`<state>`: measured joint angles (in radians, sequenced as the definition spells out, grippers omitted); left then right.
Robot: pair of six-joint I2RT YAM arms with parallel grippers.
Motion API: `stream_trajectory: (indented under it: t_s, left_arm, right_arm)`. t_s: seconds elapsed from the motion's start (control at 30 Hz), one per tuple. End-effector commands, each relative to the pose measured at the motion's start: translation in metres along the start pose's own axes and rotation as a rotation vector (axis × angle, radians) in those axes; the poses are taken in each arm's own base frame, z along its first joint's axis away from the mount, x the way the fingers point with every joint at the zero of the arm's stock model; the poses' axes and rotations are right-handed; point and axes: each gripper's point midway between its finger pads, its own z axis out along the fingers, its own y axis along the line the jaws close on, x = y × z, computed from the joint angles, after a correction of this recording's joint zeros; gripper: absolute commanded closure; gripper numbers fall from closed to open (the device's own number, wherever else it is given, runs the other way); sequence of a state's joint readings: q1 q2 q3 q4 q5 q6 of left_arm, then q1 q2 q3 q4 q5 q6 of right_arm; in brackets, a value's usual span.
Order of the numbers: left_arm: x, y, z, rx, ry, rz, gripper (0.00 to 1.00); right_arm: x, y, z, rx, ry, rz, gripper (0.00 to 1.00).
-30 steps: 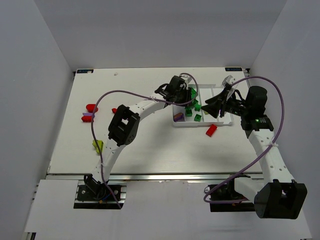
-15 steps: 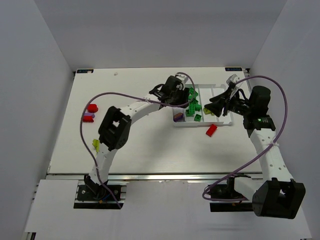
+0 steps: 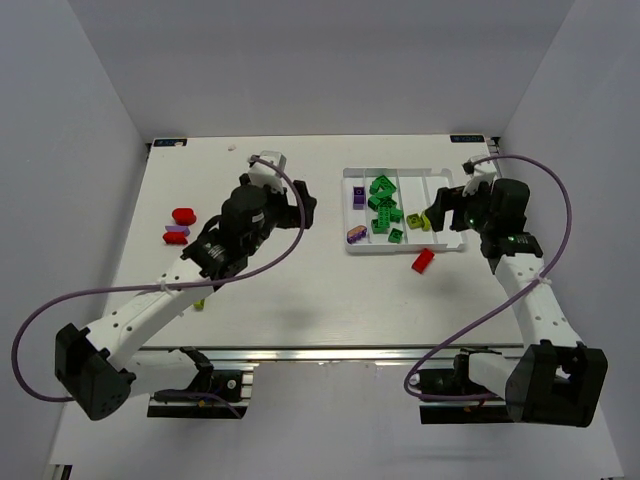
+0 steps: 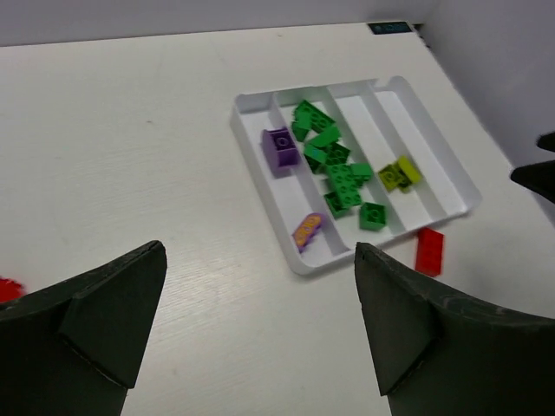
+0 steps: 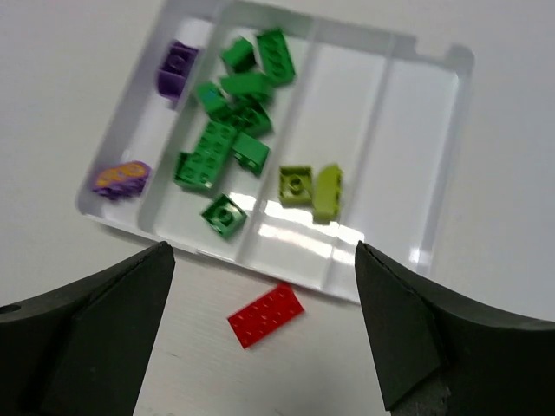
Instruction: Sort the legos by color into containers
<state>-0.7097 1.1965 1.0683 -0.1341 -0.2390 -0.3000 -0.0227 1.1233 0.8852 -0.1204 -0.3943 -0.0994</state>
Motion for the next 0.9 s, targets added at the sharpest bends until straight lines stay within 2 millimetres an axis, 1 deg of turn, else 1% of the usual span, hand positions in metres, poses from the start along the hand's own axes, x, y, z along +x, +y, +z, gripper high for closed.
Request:
stream_trajectory:
  t_s: [0.0, 0.07, 0.1, 0.13, 0.17, 0.2, 0.23, 0.3, 0.33, 0.4, 0.43, 0.47, 0.5, 0.53, 0.57, 0.6, 0.63, 0.67, 0.7, 0.77, 0.8, 0.83, 0.87]
  left_arm:
    - [0.009, 0.043, -0.013, -0.182, -0.014, 0.084, 0.02]
    - [-0.003, 0.048, -0.023, -0.207, -0.056, 0.074, 0.02]
    - [-0.012, 0.049, -0.032, -0.201, -0.097, 0.055, 0.02]
    - [-0.016, 0.05, -0.036, -0.203, -0.117, 0.047, 0.02]
    - [-0.024, 0.054, -0.043, -0.217, -0.15, 0.034, 0.02]
    - [-0.026, 0.057, -0.045, -0.228, -0.165, 0.026, 0.02]
    - [-0.026, 0.061, -0.046, -0.244, -0.17, 0.022, 0.02]
    - [-0.029, 0.064, -0.049, -0.266, -0.184, 0.004, 0.02]
    - [-0.029, 0.065, -0.05, -0.266, -0.187, -0.002, 0.03]
    - [-0.03, 0.067, -0.05, -0.276, -0.197, -0.014, 0.03]
    - [-0.03, 0.068, -0.052, -0.281, -0.202, -0.019, 0.03]
    - [-0.029, 0.069, -0.051, -0.284, -0.2, -0.018, 0.03]
    - [-0.03, 0.072, -0.052, -0.3, -0.206, -0.019, 0.03]
    - [-0.03, 0.073, -0.053, -0.308, -0.208, -0.02, 0.03]
    - [-0.029, 0.075, -0.053, -0.313, -0.206, -0.018, 0.03]
    - [-0.029, 0.076, -0.053, -0.318, -0.211, -0.015, 0.03]
    - [-0.029, 0.078, -0.054, -0.33, -0.212, -0.015, 0.04]
    - [-0.028, 0.081, -0.053, -0.341, -0.21, -0.013, 0.04]
    - [-0.026, 0.082, -0.052, -0.348, -0.206, -0.009, 0.06]
    - [-0.024, 0.087, -0.052, -0.377, -0.207, -0.011, 0.12]
    - [-0.023, 0.088, -0.051, -0.382, -0.207, -0.011, 0.22]
    - [-0.022, 0.091, -0.051, -0.392, -0.203, -0.011, 0.29]
    - [-0.02, 0.094, -0.053, -0.406, -0.198, -0.014, 0.37]
  right_arm:
    - [0.051, -0.043, 0.003, 0.267, 0.135, 0.092, 0.11]
    - [0.069, -0.042, 0.002, 0.273, 0.19, 0.118, 0.11]
    - [0.079, -0.042, 0.003, 0.272, 0.218, 0.129, 0.11]
    - [0.085, -0.039, 0.003, 0.264, 0.232, 0.135, 0.1]
    - [0.089, -0.037, 0.003, 0.262, 0.244, 0.14, 0.11]
    - [0.091, -0.037, 0.003, 0.263, 0.253, 0.143, 0.14]
    - [0.092, -0.028, 0.006, 0.246, 0.264, 0.132, 0.2]
    - [0.097, -0.024, 0.006, 0.255, 0.297, 0.133, 0.24]
    - [0.097, -0.013, 0.009, 0.233, 0.308, 0.112, 0.25]
    - [0.101, -0.003, 0.012, 0.227, 0.334, 0.087, 0.26]
    - [0.104, 0.016, 0.016, 0.185, 0.344, 0.085, 0.26]
    - [0.107, 0.02, 0.017, 0.195, 0.354, 0.07, 0.27]
    - [0.106, 0.032, 0.019, 0.163, 0.347, 0.035, 0.28]
    - [0.104, 0.035, 0.021, 0.15, 0.338, 0.017, 0.28]
    - [0.099, 0.038, 0.021, 0.12, 0.327, -0.041, 0.29]
    - [0.091, 0.052, 0.022, 0.03, 0.305, -0.075, 0.29]
    - [0.089, 0.061, 0.02, -0.039, 0.311, -0.11, 0.28]
    - [0.076, 0.071, 0.017, -0.13, 0.282, -0.213, 0.28]
    - [0.072, 0.101, 0.011, -0.314, 0.253, -0.236, 0.28]
    - [0.068, 0.126, 0.001, -0.462, 0.22, -0.267, 0.3]
    - [0.063, 0.141, -0.005, -0.532, 0.192, -0.286, 0.31]
    - [0.067, 0.158, -0.009, -0.57, 0.2, -0.335, 0.34]
    - [0.064, 0.165, -0.012, -0.568, 0.18, -0.392, 0.34]
